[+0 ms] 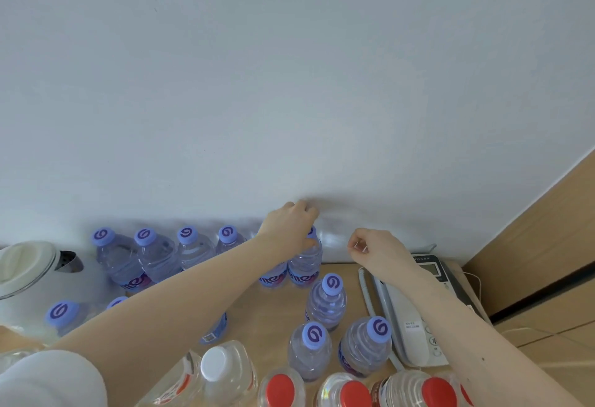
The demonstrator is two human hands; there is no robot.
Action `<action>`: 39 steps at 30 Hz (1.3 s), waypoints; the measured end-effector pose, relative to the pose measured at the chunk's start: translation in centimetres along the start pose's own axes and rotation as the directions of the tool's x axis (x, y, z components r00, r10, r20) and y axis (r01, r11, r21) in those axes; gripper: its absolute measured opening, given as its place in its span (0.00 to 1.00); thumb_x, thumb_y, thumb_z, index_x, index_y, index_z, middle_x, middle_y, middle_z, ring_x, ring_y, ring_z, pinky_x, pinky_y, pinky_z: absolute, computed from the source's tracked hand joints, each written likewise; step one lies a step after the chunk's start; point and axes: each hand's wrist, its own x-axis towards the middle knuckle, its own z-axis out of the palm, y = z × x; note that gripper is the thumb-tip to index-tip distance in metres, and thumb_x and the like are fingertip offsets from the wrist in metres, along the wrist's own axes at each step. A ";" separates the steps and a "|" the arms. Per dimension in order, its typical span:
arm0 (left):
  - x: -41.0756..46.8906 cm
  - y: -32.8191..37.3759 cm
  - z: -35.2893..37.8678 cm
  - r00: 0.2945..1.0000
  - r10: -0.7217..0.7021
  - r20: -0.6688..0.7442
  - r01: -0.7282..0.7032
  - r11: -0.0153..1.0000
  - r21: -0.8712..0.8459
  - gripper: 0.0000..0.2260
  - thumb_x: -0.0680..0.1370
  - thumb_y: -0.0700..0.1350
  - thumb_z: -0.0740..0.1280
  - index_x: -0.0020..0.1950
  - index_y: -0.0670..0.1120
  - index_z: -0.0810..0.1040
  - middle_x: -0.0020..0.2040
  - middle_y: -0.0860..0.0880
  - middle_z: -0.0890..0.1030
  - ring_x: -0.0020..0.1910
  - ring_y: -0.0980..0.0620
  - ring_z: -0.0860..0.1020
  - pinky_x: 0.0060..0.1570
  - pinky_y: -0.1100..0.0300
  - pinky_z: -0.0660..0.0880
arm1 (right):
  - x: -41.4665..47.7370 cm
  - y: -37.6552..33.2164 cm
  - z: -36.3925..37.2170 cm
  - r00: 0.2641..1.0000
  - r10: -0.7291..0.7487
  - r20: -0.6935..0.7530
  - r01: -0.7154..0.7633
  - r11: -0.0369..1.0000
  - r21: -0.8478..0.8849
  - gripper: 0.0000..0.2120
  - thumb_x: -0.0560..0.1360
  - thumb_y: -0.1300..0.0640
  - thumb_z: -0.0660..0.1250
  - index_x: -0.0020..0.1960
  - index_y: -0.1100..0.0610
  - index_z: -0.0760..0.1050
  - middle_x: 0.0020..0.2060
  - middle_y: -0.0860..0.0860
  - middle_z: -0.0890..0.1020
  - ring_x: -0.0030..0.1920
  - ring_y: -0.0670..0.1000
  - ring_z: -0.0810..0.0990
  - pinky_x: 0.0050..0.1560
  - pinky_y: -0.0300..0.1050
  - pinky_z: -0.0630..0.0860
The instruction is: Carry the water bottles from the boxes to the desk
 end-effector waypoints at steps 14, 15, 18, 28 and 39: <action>-6.2 -0.4 0.0 0.984 0.026 -0.174 -0.037 0.997 -0.060 0.13 0.81 0.53 0.60 0.62 0.50 0.74 0.59 0.53 0.74 0.59 0.53 0.71 0.39 0.60 0.66 | -4.7 -3.2 0.6 0.981 -0.163 0.105 0.154 0.984 0.089 0.16 0.75 0.48 0.70 0.61 0.49 0.74 0.52 0.45 0.76 0.39 0.38 0.72 0.45 0.38 0.69; -6.6 -0.4 0.2 0.986 0.023 -0.163 -0.036 0.996 -0.083 0.13 0.81 0.53 0.60 0.62 0.50 0.74 0.59 0.53 0.74 0.59 0.53 0.71 0.39 0.60 0.66 | -4.9 -3.4 0.7 0.978 -0.171 0.119 0.168 0.985 0.034 0.19 0.74 0.47 0.70 0.63 0.48 0.73 0.53 0.45 0.75 0.42 0.39 0.72 0.42 0.37 0.67; -7.8 -0.4 0.8 0.990 0.014 -0.140 -0.035 0.988 -0.149 0.13 0.80 0.53 0.61 0.62 0.51 0.73 0.60 0.53 0.74 0.60 0.52 0.70 0.40 0.59 0.65 | -5.1 -3.9 1.4 0.971 -0.177 0.160 0.201 0.968 -0.149 0.22 0.74 0.49 0.70 0.66 0.45 0.71 0.52 0.45 0.70 0.51 0.48 0.75 0.36 0.36 0.62; -8.9 -0.9 1.7 0.994 -0.005 -0.113 -0.022 0.971 -0.239 0.12 0.79 0.53 0.62 0.61 0.51 0.75 0.58 0.53 0.75 0.60 0.50 0.71 0.46 0.56 0.74 | -3.9 -3.5 3.2 0.983 -0.148 0.111 0.154 0.987 -0.052 0.12 0.74 0.58 0.69 0.56 0.51 0.74 0.47 0.50 0.69 0.47 0.53 0.74 0.43 0.43 0.68; -8.1 -2.5 1.6 0.997 -0.037 -0.066 0.017 0.959 -0.283 0.12 0.79 0.53 0.63 0.59 0.50 0.76 0.56 0.53 0.75 0.57 0.51 0.72 0.50 0.53 0.74 | -0.8 -2.2 1.1 0.995 -0.103 0.000 0.103 0.995 0.011 0.12 0.72 0.60 0.68 0.55 0.51 0.77 0.46 0.52 0.71 0.48 0.56 0.75 0.38 0.40 0.65</action>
